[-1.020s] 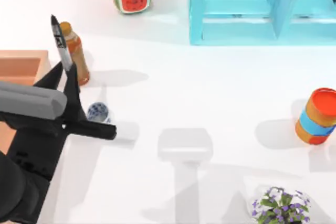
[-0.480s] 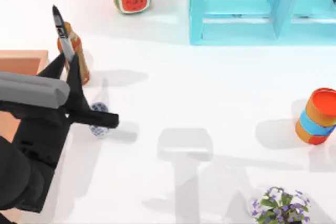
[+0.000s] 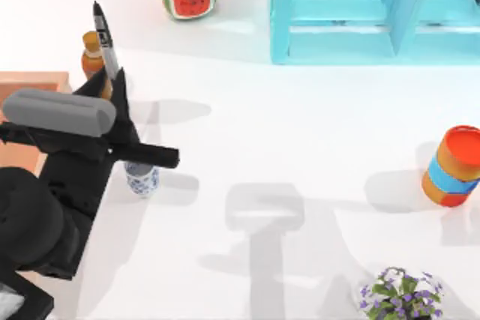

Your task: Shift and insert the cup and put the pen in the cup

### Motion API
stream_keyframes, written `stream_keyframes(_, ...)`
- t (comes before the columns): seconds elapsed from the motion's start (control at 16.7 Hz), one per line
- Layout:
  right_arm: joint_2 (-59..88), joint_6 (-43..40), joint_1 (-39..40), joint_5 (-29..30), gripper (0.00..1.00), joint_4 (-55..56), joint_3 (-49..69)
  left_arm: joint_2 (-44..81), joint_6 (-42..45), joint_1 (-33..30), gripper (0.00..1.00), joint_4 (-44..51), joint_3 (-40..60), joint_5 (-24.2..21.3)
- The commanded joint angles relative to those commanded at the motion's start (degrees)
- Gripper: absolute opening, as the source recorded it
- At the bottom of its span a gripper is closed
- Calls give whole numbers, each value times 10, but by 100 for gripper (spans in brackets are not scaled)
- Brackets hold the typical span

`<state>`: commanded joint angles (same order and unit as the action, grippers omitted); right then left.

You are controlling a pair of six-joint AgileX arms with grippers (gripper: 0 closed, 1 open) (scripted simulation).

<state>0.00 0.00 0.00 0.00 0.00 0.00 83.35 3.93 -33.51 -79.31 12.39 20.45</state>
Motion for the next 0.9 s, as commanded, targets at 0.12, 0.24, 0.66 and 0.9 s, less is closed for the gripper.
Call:
stream_keyframes(0.12, 0, 0, 0, 0, 100, 0, 0, 0, 0, 0, 0, 0, 0, 0)
stream_keyframes(0.24, 0, 0, 0, 0, 100, 0, 0, 0, 0, 0, 15, 0, 0, 0)
stream_keyframes(0.66, 0, 0, 0, 0, 100, 0, 0, 0, 0, 0, 68, 0, 0, 0)
stream_keyframes(0.9, 0, 0, 0, 0, 100, 0, 0, 0, 0, 0, 98, 0, 0, 0)
